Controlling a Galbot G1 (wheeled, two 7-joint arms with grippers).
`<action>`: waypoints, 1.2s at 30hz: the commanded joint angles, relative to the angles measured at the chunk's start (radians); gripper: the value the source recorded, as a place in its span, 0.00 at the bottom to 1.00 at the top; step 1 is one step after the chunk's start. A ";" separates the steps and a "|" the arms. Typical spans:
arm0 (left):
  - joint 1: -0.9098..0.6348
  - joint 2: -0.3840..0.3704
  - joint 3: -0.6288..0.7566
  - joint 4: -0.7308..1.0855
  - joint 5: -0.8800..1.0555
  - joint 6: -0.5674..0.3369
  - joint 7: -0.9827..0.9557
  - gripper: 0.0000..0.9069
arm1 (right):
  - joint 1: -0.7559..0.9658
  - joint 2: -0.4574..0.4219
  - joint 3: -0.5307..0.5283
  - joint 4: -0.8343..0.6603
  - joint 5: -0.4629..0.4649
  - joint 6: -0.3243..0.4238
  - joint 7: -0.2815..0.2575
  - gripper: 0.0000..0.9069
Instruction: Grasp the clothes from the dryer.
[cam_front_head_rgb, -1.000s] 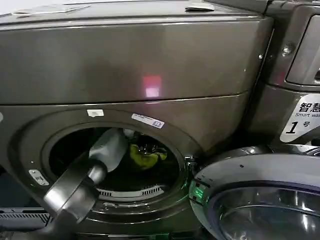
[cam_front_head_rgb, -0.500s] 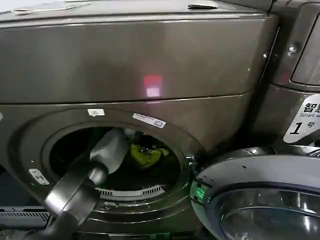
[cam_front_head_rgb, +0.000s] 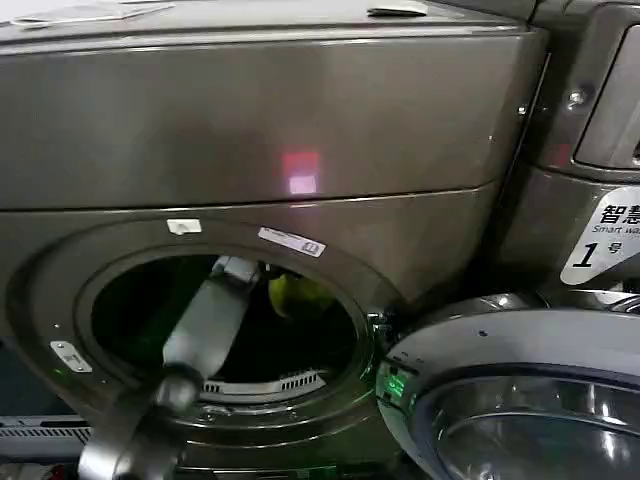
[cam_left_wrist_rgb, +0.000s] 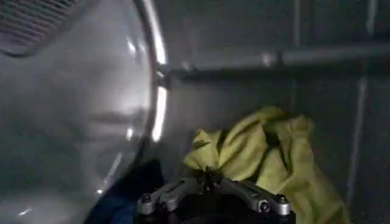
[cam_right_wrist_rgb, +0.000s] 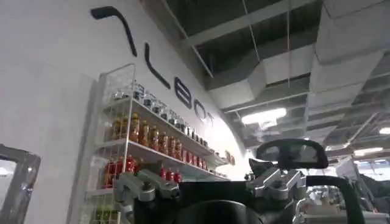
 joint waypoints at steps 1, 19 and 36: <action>0.357 -0.010 -0.276 -0.489 -0.242 -0.017 -0.366 0.00 | -0.002 0.002 -0.001 0.002 0.002 0.006 -0.003 1.00; 0.775 -0.065 -0.414 -0.898 -0.372 -0.343 -0.667 0.00 | 0.007 -0.004 -0.026 0.019 -0.028 0.070 -0.025 1.00; 0.725 -0.053 -0.309 -0.845 -0.425 -0.314 -0.614 0.00 | 0.008 -0.010 -0.022 -0.007 -0.032 0.117 -0.025 1.00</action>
